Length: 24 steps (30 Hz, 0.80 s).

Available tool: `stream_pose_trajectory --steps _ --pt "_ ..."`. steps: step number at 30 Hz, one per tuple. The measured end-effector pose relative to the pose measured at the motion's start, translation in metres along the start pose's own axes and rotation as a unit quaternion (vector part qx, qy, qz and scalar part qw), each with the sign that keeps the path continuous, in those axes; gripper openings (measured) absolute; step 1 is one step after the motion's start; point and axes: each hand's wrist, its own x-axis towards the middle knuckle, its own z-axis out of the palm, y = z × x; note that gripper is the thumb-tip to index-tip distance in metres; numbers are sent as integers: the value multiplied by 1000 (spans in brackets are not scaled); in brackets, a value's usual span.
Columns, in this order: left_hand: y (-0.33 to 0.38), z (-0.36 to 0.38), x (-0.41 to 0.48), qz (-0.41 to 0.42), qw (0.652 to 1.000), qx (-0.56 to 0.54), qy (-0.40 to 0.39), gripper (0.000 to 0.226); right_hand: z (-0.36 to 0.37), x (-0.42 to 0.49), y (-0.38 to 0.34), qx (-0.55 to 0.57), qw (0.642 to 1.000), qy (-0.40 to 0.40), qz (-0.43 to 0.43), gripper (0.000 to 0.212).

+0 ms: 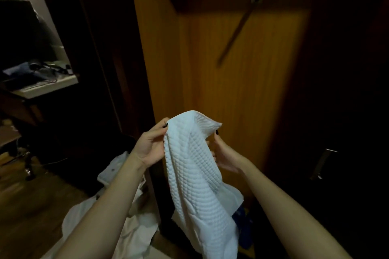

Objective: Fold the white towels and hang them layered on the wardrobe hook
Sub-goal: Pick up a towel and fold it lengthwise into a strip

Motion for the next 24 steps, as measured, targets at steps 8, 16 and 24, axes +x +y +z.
stream_pose_trajectory --steps 8,16,24 --pt "4 -44 5 -57 996 61 19 11 -11 -35 -3 49 972 184 -141 11" --pt "-37 -54 10 -221 970 97 -9 42 41 -45 -41 -107 969 159 -155 16" --pt "-53 -22 40 -187 960 205 -20 41 47 -59 -40 -198 953 178 -146 17"
